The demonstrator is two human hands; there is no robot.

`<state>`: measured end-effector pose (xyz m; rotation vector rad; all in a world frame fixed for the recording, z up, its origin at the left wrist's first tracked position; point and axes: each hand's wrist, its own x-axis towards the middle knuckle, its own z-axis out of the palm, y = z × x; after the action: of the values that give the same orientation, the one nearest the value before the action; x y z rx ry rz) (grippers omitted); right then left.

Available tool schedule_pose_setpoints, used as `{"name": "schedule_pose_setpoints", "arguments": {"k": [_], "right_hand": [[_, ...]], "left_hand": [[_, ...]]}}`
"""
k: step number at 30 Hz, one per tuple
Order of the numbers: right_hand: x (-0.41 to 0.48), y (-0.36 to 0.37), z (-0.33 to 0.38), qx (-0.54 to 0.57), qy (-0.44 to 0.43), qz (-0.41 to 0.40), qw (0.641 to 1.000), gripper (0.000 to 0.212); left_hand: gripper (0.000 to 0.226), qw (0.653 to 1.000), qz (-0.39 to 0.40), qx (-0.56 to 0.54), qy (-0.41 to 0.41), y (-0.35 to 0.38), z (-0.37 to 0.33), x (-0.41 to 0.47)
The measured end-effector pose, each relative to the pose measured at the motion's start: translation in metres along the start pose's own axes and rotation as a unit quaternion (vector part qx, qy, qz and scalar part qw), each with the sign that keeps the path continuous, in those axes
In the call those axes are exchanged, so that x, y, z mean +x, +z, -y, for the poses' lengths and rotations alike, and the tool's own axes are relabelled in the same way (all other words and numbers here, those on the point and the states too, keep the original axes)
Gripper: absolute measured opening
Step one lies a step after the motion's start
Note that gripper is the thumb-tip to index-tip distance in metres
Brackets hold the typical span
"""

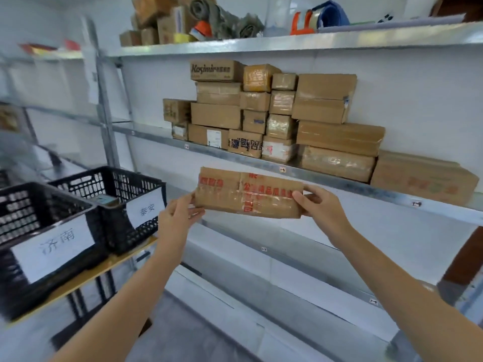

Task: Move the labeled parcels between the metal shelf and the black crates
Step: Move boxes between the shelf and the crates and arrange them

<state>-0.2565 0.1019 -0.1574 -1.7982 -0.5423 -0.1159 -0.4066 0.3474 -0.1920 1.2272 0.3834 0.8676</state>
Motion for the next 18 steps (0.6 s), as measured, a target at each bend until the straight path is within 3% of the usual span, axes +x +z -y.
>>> {"name": "schedule_pose_setpoints", "arguments": {"k": [5, 14, 18], "right_hand": [[0.013, 0.051, 0.012, -0.007, -0.045, 0.046, 0.998, 0.033], [0.053, 0.113, -0.004, 0.098, -0.089, 0.1, 0.986, 0.044], [0.079, 0.14, -0.015, 0.152, -0.111, 0.127, 0.974, 0.045]], "left_hand": [[0.023, 0.996, -0.083, 0.016, 0.008, -0.034, -0.008, 0.009], [0.031, 0.994, -0.093, 0.058, 0.013, -0.058, -0.001, 0.047], [0.046, 0.992, -0.107, 0.065, 0.013, -0.049, 0.004, 0.073]]}}
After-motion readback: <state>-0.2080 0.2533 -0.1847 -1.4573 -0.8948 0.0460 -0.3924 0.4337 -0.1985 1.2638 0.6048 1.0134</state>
